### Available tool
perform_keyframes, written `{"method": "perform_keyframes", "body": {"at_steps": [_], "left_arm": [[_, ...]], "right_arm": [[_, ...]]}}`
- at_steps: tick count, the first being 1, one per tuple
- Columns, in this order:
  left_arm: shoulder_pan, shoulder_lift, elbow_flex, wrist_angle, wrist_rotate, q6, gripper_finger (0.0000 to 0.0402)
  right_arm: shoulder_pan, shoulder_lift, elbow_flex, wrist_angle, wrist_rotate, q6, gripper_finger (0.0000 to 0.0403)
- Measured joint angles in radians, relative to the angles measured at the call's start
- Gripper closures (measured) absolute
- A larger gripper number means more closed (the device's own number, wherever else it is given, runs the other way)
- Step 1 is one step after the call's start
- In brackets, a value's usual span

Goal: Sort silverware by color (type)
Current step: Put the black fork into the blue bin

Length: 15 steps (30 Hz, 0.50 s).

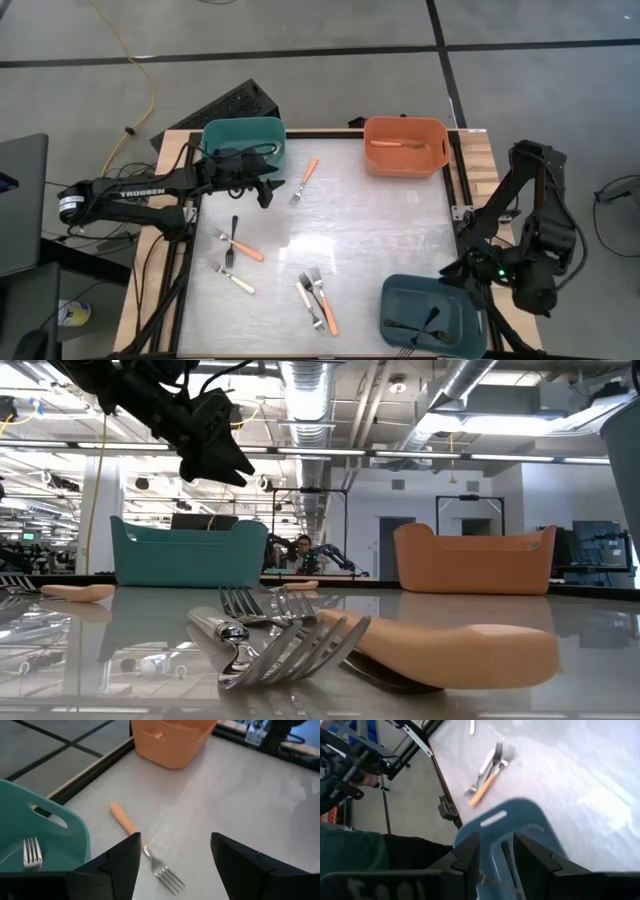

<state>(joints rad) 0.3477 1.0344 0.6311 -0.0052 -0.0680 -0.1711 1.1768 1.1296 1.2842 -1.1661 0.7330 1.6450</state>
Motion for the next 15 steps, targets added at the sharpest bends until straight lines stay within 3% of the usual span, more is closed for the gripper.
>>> {"method": "perform_keyframes", "body": {"at_steps": [8, 15], "left_arm": [[0.000, 0.000, 0.000, -0.032, 0.037, 0.046, 0.0178], [0.000, 0.000, 0.000, -0.059, 0.037, 0.090, 0.0178]], "right_arm": [[-0.207, -0.028, 0.001, 0.220, -0.043, -0.420, 0.0264], [-0.322, 0.105, 0.002, 0.185, -0.517, -0.666, 0.0270]]}}
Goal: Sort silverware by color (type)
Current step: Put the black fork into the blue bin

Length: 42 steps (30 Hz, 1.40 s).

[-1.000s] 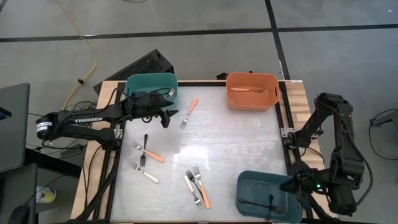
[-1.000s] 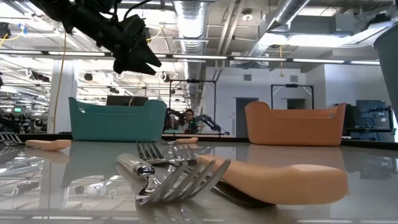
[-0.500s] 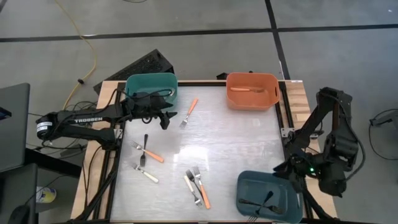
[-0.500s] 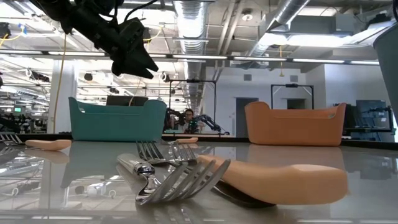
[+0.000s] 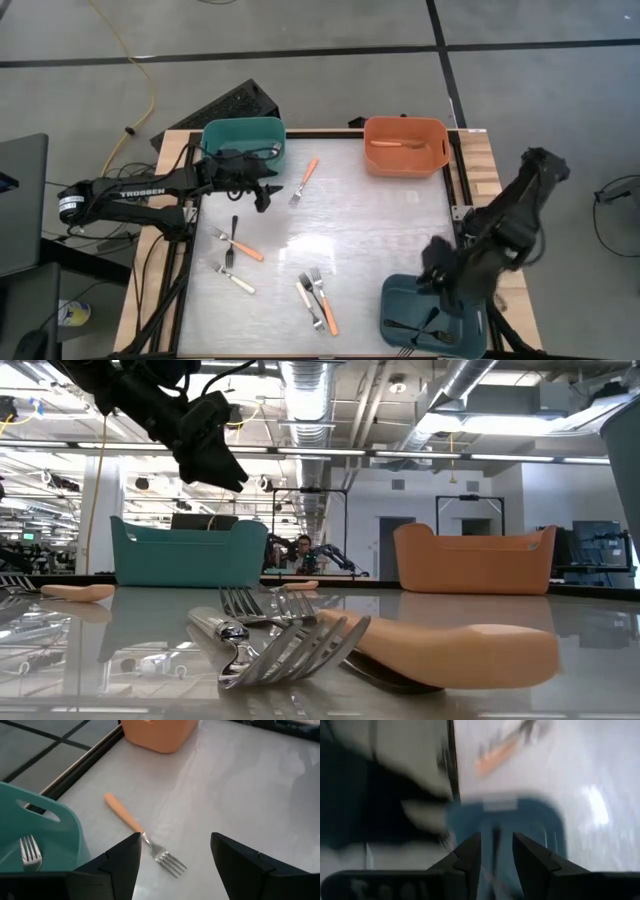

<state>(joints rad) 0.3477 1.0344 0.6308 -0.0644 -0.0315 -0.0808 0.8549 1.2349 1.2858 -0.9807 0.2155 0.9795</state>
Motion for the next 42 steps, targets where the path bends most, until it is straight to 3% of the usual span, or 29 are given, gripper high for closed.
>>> {"method": "perform_keyframes", "body": {"at_steps": [5, 9, 14, 22, 37, 42], "left_arm": [[0.000, 0.000, 0.000, 0.001, 0.000, 0.046, 0.0178], [0.000, 0.000, 0.000, 0.002, 0.004, 0.046, 0.0178], [0.000, 0.000, 0.000, 0.002, 0.013, 0.040, 0.0178], [0.000, 0.000, 0.000, 0.004, 0.016, 0.017, 0.0178], [0.000, 0.000, 0.000, 0.003, 0.028, 0.009, 0.0178], [0.000, 0.000, 0.000, 0.003, 0.028, 0.009, 0.0178]], "right_arm": [[0.015, 0.160, -0.001, -0.045, -0.290, -0.208, 0.0272], [0.015, 0.260, 0.000, -0.003, -0.406, -0.386, 0.0268], [0.024, 0.366, 0.000, -0.002, -0.401, -0.572, 0.0257], [0.027, 0.493, -0.001, 0.059, -0.398, -0.648, 0.0245], [0.049, 0.654, -0.001, 0.131, -0.397, -0.573, 0.0246], [0.049, 0.651, 0.000, 0.126, -0.375, -0.548, 0.0275]]}}
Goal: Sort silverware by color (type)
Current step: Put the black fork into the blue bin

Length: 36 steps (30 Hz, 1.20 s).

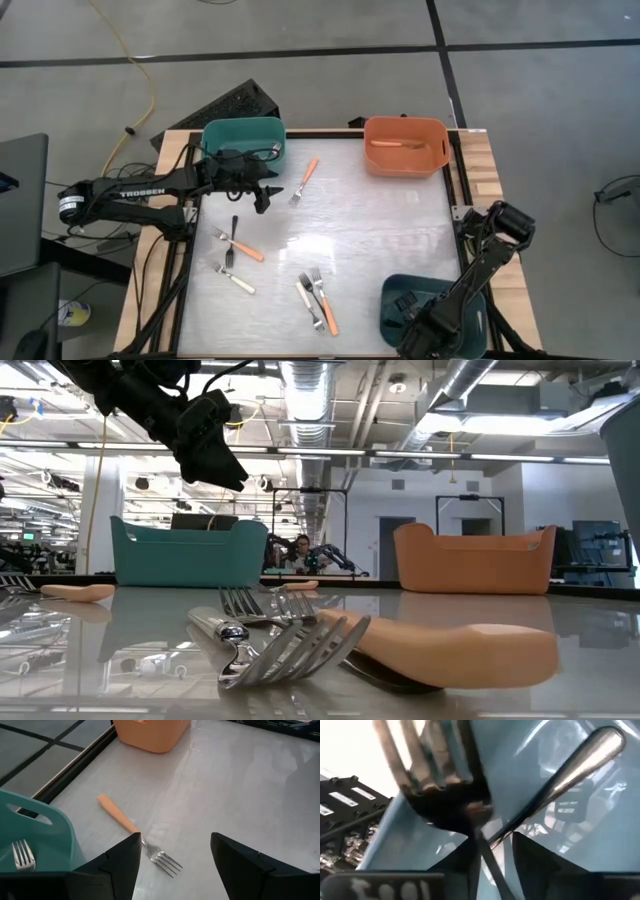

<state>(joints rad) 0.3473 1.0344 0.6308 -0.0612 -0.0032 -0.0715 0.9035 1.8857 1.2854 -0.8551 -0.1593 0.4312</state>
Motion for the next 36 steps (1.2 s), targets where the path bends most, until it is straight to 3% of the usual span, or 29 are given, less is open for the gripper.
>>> {"method": "perform_keyframes", "body": {"at_steps": [7, 13, 18, 22, 26, 32, 36], "left_arm": [[0.000, 0.000, 0.000, 0.000, 0.000, 0.000, 0.0178], [0.000, 0.000, 0.000, 0.000, 0.001, 0.000, 0.0178], [0.000, 0.000, 0.000, 0.000, 0.001, 0.007, 0.0178], [0.000, 0.000, 0.000, 0.000, 0.000, 0.025, 0.0178], [0.000, 0.000, 0.000, 0.000, 0.000, 0.026, 0.0178], [0.000, 0.000, 0.000, 0.015, -0.001, 0.036, 0.0178], [0.000, 0.000, 0.000, 0.020, 0.003, 0.039, 0.0178]], "right_arm": [[0.000, -0.009, 0.000, -0.010, -0.002, 0.018, 0.0370], [-0.002, -0.043, 0.000, -0.054, -0.037, 0.086, 0.0371], [0.014, -0.164, 0.000, -0.049, -0.033, 0.139, 0.0371], [0.030, -0.268, 0.000, -0.052, 0.010, 0.193, 0.0371], [-0.001, -0.338, 0.000, -0.082, 0.078, 0.356, 0.0369], [-0.139, -0.323, 0.000, -0.062, -0.069, 0.417, 0.0370], [-0.170, -0.260, 0.000, -0.019, -0.171, 0.413, 0.0370]]}}
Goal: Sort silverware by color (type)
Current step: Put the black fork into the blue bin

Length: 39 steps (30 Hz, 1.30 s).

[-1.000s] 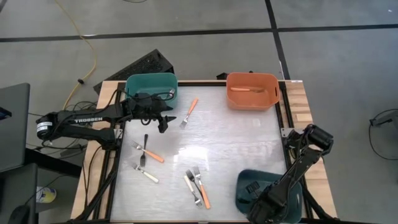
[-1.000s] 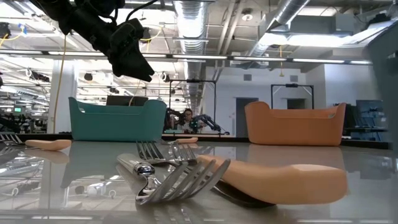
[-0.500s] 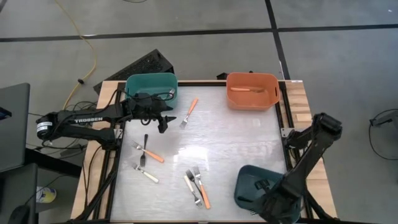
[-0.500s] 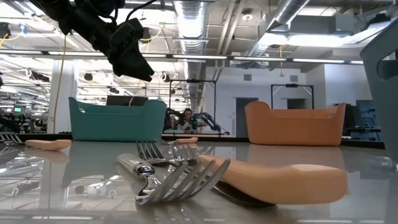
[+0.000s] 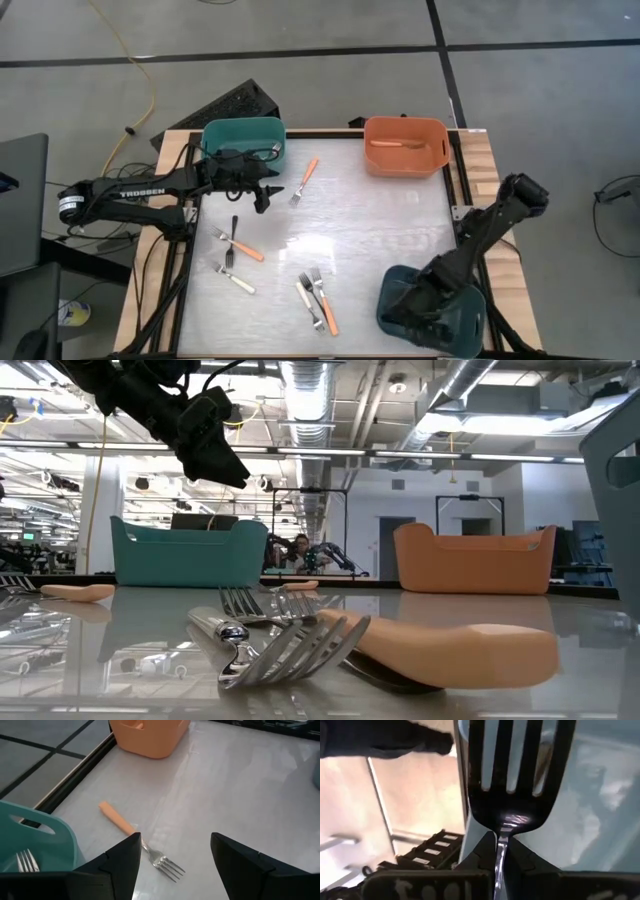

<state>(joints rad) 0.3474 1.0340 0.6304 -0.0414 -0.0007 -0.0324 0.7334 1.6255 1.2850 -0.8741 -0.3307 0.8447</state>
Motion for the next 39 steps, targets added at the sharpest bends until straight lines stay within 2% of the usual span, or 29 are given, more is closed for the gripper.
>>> {"method": "perform_keyframes", "body": {"at_steps": [4, 13, 18, 29, 31, 35, 39], "left_arm": [[0.000, 0.000, 0.000, 0.000, 0.038, -0.005, 0.0178], [0.000, 0.000, 0.000, -0.002, 0.075, -0.007, 0.0178], [0.000, 0.000, 0.000, 0.000, 0.075, -0.008, 0.0178], [0.000, 0.000, 0.000, 0.006, 0.106, -0.017, 0.0178], [0.000, 0.000, 0.000, 0.006, 0.114, -0.020, 0.0178], [0.000, 0.000, 0.000, 0.005, 0.127, -0.041, 0.0178], [-0.012, 0.000, 0.000, -0.003, 0.127, -0.043, 0.0178]], "right_arm": [[0.030, 0.057, -0.001, 0.046, -0.030, 0.023, 0.0370], [0.072, 0.141, -0.001, 0.129, -0.015, 0.110, 0.0370], [0.062, 0.142, -0.001, 0.184, -0.014, 0.140, 0.0370], [0.063, 0.103, -0.002, 0.165, 0.005, 0.187, 0.0370], [0.062, 0.101, -0.030, 0.210, -0.016, 0.197, 0.0370], [0.049, 0.084, -0.162, 0.415, -0.040, 0.273, 0.0370], [0.042, 0.081, -0.230, 0.419, -0.058, 0.332, 0.0370]]}}
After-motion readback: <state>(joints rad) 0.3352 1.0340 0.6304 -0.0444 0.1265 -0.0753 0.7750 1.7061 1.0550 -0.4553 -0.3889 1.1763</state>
